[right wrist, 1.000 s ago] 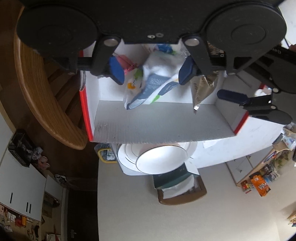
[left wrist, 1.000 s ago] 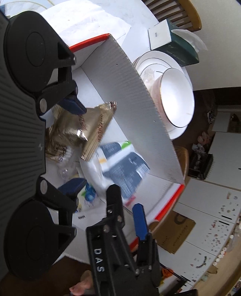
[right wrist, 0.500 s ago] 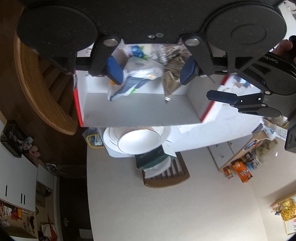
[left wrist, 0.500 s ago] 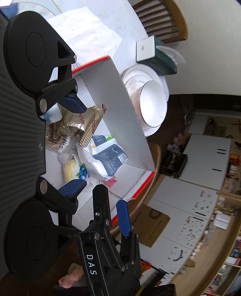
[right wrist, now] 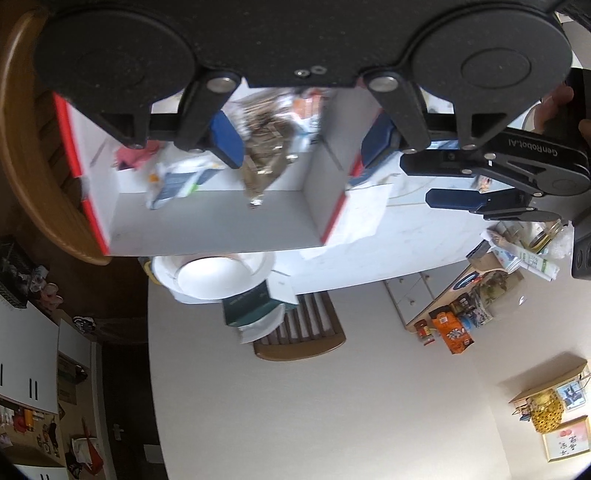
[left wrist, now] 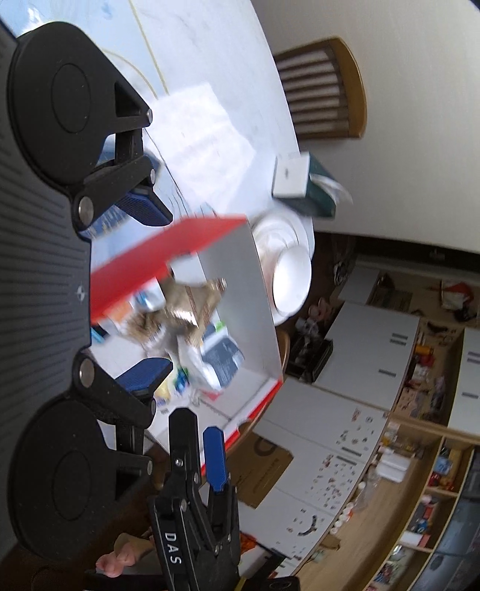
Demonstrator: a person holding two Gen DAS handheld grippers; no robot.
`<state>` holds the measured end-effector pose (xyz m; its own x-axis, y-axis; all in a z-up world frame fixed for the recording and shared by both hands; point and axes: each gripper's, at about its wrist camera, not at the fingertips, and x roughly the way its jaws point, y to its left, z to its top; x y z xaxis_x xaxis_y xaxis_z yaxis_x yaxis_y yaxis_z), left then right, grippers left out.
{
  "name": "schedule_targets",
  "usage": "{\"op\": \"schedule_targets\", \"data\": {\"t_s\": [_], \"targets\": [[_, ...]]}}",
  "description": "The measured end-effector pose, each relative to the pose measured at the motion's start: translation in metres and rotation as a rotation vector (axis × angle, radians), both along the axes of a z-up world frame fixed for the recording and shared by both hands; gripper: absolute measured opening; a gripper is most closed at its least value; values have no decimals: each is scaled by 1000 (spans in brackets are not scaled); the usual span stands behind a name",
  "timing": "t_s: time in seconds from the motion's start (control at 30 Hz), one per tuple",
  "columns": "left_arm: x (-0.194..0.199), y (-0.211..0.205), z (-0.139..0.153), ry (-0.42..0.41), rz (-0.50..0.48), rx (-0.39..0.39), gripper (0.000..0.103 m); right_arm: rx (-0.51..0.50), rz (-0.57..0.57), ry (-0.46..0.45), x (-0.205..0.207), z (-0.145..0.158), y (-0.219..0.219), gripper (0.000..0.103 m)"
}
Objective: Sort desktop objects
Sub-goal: 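Withdraw both tools from the box back over the table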
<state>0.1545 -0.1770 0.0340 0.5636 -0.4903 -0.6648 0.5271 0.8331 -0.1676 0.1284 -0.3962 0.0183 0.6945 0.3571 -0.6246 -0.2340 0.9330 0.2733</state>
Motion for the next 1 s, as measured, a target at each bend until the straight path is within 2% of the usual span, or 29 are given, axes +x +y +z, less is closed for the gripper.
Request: {"op": "schedule_targets", "data": {"t_s": [0.3, 0.37, 0.7, 0.77, 0.8, 0.83, 1.0], "targets": [[-14, 76, -7, -1, 55, -1, 78, -11, 37, -1, -6, 0, 76, 70], [-15, 94, -9, 5, 55, -13, 83, -2, 64, -2, -6, -1, 93, 70], [-22, 183, -14, -31, 97, -12, 89, -9, 111, 44, 3, -13, 175, 75], [-21, 200, -16, -35, 110, -11, 94, -16, 114, 56, 6, -17, 189, 76], [-21, 208, -18, -39, 117, -7, 101, -22, 114, 61, 7, -19, 195, 76], [-22, 216, -19, -46, 125, -5, 103, -27, 114, 66, 7, -21, 201, 76], [-18, 251, -28, -41, 164, 9, 103, -59, 101, 89, 12, -33, 224, 77]]}}
